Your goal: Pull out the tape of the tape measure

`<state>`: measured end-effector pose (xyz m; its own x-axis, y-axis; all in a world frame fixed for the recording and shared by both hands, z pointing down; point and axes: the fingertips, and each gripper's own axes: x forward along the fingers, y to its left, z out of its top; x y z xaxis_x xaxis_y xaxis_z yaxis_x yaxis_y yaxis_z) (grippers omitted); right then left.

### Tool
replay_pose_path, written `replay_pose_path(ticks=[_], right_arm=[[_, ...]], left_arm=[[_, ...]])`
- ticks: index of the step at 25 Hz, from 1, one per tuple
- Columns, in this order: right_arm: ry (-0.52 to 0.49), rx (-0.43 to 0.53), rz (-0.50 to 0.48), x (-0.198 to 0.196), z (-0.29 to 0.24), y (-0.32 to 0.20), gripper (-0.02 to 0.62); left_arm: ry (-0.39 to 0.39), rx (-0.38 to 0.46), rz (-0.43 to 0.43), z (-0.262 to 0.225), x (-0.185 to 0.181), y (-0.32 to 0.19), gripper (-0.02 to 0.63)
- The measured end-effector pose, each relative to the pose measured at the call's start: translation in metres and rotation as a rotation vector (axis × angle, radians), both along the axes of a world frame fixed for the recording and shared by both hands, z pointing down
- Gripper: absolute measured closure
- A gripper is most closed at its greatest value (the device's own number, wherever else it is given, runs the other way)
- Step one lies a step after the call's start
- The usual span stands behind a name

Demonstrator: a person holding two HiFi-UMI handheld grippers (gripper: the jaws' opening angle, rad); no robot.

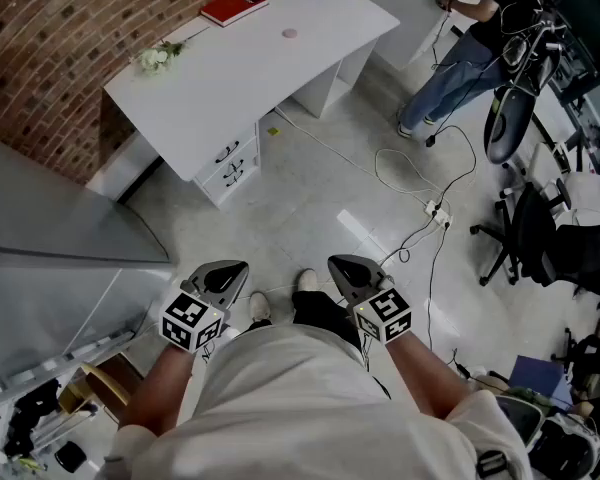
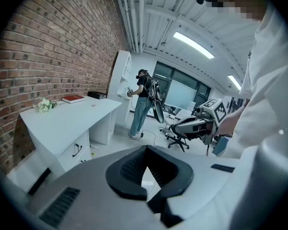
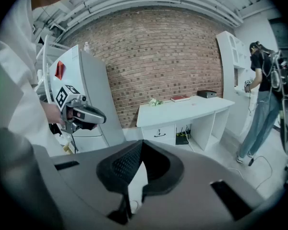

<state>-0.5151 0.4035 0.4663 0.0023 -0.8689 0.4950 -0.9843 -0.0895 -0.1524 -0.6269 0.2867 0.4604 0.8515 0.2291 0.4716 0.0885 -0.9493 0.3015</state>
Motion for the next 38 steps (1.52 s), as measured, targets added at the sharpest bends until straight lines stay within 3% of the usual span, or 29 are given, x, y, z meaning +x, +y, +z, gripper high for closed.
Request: replay_pose_path(ticks=[11,19,20,21,22,23,29,38], right_arm=[[-0.005,0.023,-0.036,0.038,-0.010,-0.005,0.592],[-0.005,0.069,-0.025,0.103,-0.008,0.000,0.591],[-0.011,0.083,-0.020,0.111,-0.009,-0.001,0.566],[-0.017,0.095,-0.010,0.120,-0.009,-0.002,0.481],[-0.020,0.103,0.005,0.129,-0.009,-0.004,0.399],[-0.019,0.109,0.020,0.139,-0.008,-0.004,0.374],[-0.001,0.108,0.060,0.184,0.000,-0.009,0.364],[0.024,0.079,0.106,0.224,0.009,-0.043,0.364]], left_arm=[[0.008,0.019,-0.003,-0.015,0.054,0.010,0.611],[0.028,0.054,-0.021,-0.021,0.113,0.011,0.611],[0.038,0.061,-0.035,-0.023,0.120,0.008,0.610],[0.048,0.066,-0.052,-0.025,0.127,0.005,0.567],[0.054,0.068,-0.072,-0.026,0.133,0.000,0.474],[0.058,0.068,-0.093,-0.027,0.138,-0.004,0.435],[0.062,0.092,-0.145,-0.026,0.166,-0.021,0.435],[0.073,0.091,-0.137,-0.024,0.201,-0.059,0.439]])
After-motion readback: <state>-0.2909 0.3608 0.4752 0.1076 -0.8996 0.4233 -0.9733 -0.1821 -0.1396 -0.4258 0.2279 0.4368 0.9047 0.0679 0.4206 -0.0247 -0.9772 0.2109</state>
